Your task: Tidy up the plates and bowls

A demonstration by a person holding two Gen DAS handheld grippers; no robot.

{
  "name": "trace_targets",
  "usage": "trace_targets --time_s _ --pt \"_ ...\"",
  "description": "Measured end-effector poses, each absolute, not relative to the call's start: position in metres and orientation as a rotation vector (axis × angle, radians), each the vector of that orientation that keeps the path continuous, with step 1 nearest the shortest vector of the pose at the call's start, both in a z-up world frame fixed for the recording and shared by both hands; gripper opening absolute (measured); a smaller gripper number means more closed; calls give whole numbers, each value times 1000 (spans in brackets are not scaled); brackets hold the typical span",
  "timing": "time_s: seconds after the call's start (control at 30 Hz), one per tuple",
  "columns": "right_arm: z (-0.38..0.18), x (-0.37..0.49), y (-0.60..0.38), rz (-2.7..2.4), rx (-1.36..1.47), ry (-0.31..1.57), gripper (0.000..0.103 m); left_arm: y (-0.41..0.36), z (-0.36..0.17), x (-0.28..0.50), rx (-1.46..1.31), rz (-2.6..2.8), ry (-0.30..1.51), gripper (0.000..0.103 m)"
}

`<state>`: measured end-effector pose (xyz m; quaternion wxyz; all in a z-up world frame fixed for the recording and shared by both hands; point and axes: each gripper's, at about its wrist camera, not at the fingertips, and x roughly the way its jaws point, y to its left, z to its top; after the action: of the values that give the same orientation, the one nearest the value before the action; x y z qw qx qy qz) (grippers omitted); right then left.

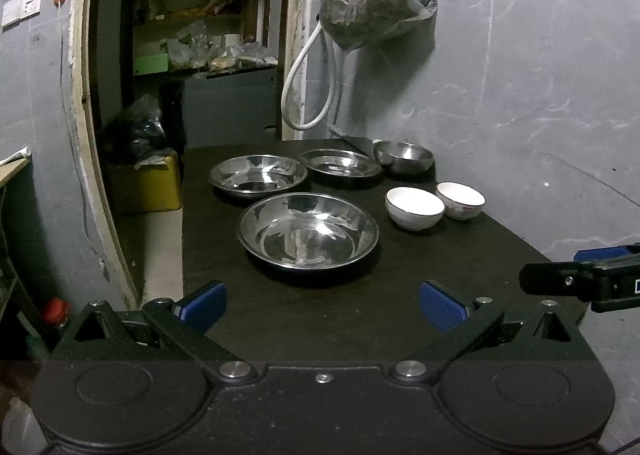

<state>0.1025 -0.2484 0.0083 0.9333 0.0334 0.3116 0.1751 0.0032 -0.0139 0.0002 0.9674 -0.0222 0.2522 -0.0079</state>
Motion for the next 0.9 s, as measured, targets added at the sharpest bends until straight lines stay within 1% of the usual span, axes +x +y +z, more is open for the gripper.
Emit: trace_targets --time_s 0.6,0.9 --pt "-5 140 -246 373 50 691 103 -15 -14 38 -49 -7 580 102" --pt "-2 193 -246 391 29 701 103 -7 -12 83 -87 64 660 102"
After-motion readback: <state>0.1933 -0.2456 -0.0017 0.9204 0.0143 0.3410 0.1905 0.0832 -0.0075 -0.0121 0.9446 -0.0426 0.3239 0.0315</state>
